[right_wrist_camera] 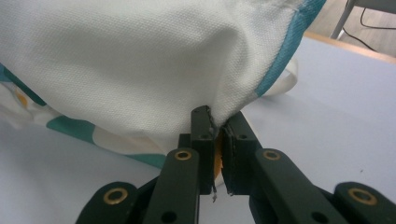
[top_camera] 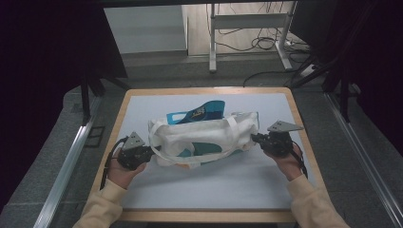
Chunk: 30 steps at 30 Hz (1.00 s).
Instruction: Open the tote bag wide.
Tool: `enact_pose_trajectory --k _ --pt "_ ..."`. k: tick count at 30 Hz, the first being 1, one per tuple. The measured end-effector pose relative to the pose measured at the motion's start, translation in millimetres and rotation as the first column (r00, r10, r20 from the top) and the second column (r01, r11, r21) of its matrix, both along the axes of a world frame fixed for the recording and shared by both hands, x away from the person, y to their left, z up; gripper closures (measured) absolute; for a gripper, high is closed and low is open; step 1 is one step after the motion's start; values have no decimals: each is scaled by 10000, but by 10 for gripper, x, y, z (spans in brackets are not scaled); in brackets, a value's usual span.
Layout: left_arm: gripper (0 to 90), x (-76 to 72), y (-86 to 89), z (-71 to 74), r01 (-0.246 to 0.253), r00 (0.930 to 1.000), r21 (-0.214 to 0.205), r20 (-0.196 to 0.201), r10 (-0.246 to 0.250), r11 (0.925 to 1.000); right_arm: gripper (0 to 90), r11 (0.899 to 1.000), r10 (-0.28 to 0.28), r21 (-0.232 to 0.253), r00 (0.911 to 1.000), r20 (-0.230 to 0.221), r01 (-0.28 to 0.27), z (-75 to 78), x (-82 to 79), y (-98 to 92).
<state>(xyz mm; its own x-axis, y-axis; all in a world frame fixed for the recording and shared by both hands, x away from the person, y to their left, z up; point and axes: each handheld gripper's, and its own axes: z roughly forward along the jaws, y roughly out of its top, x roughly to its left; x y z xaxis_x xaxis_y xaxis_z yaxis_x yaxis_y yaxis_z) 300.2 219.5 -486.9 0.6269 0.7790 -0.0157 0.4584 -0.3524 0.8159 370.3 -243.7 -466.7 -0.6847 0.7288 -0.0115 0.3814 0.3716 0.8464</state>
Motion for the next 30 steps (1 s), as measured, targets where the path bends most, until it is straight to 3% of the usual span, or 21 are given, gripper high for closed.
enact_pose_trajectory --k 19,25,28,30 --pt "854 42 -26 -231 82 9973 362 -736 -55 9993 834 9987 8 -510 9941 -1088 -63 -392 -4 18" --pt "855 59 -35 -286 86 9963 467 -862 -45 9989 832 9983 18 -575 9931 -1170 -86 -420 -5 20" --pt "839 56 -16 -273 -49 9959 336 -900 79 9994 805 9986 -18 -528 9931 -1170 -44 -416 -9 15" --pt "783 31 -3 -242 11 9963 287 -862 14 9996 709 9989 -19 -471 9928 -1195 -38 -395 -11 -5"
